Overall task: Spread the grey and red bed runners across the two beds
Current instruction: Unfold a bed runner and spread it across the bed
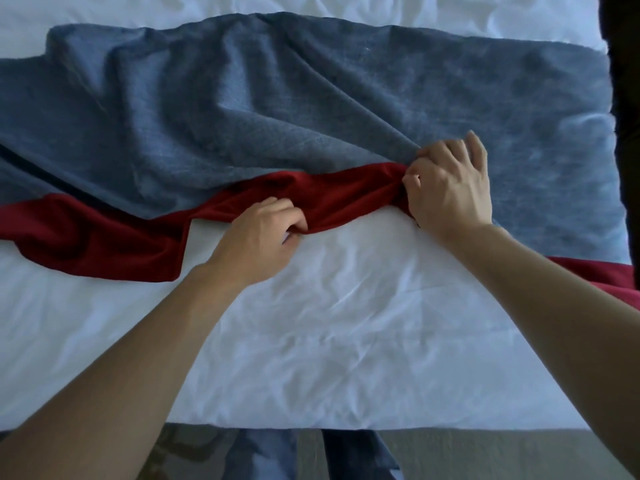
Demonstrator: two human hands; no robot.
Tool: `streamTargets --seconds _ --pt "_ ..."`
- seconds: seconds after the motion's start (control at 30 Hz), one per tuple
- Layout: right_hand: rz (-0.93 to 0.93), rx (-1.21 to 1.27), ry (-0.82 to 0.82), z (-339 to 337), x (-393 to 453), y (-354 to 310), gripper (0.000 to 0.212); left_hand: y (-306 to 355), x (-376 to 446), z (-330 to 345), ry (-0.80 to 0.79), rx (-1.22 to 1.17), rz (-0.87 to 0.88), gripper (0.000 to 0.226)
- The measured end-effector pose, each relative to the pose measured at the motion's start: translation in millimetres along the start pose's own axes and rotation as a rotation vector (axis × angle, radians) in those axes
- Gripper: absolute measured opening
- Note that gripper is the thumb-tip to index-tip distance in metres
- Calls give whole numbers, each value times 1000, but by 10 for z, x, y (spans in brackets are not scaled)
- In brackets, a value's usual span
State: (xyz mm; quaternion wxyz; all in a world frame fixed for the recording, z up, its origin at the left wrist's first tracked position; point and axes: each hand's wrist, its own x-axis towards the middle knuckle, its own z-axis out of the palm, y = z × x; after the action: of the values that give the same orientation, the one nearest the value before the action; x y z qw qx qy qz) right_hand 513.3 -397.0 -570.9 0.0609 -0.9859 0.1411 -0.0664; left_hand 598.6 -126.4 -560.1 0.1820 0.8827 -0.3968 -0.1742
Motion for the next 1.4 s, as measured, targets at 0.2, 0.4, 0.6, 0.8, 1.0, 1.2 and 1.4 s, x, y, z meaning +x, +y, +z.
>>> streamTargets --seconds 0.2,0.4,0.6,0.8,1.0,1.2,1.4 --pt "20 8 -63 89 60 -163 20 59 52 -26 59 111 -31 17" --pt "-127 22 155 15 -330 -191 22 565 374 420 96 297 128 46" --pt "11 -130 -141 -32 -795 -5 30 402 470 354 184 111 138 36" --pt "98 -161 -36 -38 -732 193 23 352 507 226 302 176 220 17" --pt "70 57 -31 -108 -758 300 17 393 367 278 173 19 36 7" --pt "-4 74 -33 -124 -791 316 19 653 205 585 180 213 59 7" --pt "36 -22 -9 -88 -828 608 15 590 311 510 302 236 -25 4"
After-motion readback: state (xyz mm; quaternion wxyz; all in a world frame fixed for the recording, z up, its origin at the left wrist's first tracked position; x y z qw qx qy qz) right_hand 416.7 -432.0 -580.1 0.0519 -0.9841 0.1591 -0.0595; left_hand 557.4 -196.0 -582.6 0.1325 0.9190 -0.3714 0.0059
